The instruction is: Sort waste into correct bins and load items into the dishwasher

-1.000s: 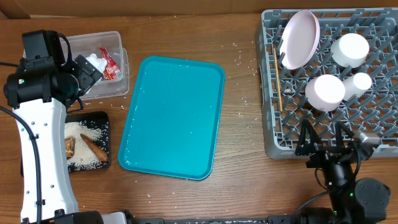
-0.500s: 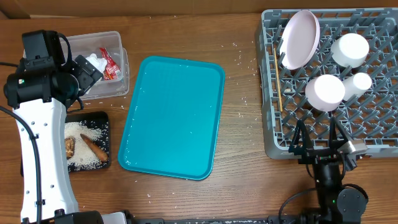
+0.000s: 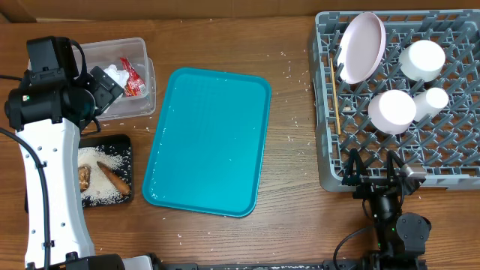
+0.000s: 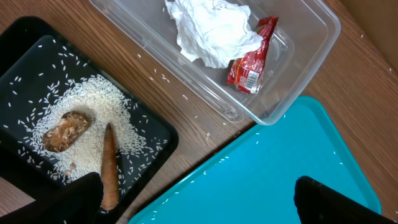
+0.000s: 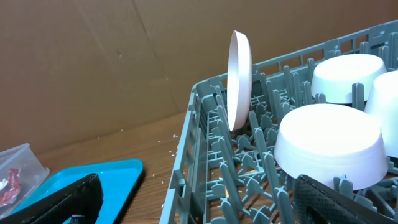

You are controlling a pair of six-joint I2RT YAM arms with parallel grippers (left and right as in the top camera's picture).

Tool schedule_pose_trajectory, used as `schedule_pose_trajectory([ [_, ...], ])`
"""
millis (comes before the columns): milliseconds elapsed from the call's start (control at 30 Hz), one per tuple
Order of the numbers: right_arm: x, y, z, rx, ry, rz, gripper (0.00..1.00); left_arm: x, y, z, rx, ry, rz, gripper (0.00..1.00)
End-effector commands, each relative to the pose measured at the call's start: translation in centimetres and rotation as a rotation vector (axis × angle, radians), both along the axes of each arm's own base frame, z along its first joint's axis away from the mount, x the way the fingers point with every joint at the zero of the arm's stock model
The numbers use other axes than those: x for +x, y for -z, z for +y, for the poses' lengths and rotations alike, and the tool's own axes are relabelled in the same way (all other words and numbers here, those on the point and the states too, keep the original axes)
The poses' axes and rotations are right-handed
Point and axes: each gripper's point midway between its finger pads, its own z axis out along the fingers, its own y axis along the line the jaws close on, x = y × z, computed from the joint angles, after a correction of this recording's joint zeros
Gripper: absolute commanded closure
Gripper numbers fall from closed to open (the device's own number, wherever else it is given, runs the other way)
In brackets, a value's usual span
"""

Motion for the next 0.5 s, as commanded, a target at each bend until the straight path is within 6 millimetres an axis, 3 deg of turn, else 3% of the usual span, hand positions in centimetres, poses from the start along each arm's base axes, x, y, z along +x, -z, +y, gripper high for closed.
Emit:
schedule_pose_trajectory([
  [0, 0.00, 0.13, 0.26, -0.001, -0.008, -0.006, 0.00, 0.04, -0.09, -0.05, -0.004, -0.010, -0.005, 0.00],
  [467, -0.02, 0.13, 0.66, -0.001, -0.024, -0.006, 0.00, 0.04, -0.09, -0.05, -0.004, -0.010, -0.005, 0.00],
])
